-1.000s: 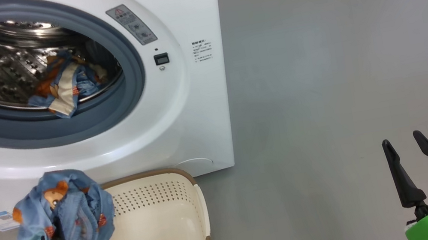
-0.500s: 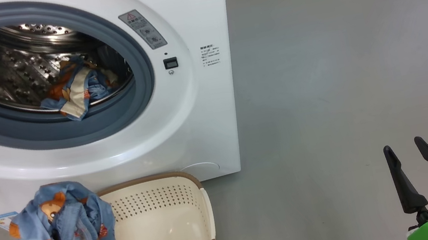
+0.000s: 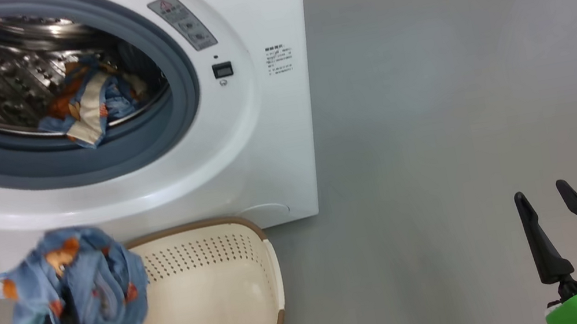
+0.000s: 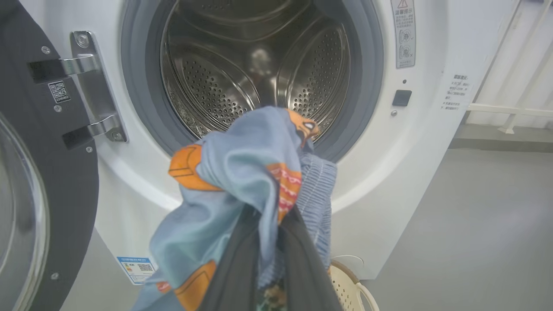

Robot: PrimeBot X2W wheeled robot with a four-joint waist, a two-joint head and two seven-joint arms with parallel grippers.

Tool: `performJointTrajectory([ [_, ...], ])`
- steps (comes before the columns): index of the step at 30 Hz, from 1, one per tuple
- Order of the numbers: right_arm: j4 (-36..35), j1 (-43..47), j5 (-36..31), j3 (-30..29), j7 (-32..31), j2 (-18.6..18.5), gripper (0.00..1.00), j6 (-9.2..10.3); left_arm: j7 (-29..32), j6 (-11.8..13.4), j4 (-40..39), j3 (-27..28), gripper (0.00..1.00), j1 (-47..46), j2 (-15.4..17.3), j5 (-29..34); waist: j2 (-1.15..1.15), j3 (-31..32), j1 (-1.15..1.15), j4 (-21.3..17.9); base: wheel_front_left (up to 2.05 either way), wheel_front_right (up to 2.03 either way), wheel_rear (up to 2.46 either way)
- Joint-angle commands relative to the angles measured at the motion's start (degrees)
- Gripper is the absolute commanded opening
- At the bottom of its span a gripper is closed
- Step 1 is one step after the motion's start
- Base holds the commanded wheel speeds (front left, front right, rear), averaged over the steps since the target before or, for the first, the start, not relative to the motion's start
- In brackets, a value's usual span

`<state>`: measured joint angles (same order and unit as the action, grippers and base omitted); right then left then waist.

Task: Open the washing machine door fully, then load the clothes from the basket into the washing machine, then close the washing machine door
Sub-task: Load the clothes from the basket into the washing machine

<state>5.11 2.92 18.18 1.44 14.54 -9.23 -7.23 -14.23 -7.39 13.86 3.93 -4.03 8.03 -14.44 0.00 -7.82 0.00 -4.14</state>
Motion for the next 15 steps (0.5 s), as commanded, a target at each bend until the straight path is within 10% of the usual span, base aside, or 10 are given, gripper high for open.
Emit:
performJointTrajectory([
  [1, -1.7, -1.8, 0.1, 0.9, 0.5, -0.8, 1.0, -0.25, -0.8, 0.0, -0.7, 1.8, 0.0, -3.2, 1.6, 0.1, 0.0, -1.4, 0.0, -0.2, 0.0, 0.0, 0.0],
  [15, -1.9, -6.8, -0.4, 1.8, 0.5, 1.5, 1.0, -0.25, -0.8, -0.1, 8.0, -1.0, 0.0, -20.7, 6.8, -2.1, 0.0, -9.7, 0.0, -2.3, 0.0, 0.0, 0.0],
])
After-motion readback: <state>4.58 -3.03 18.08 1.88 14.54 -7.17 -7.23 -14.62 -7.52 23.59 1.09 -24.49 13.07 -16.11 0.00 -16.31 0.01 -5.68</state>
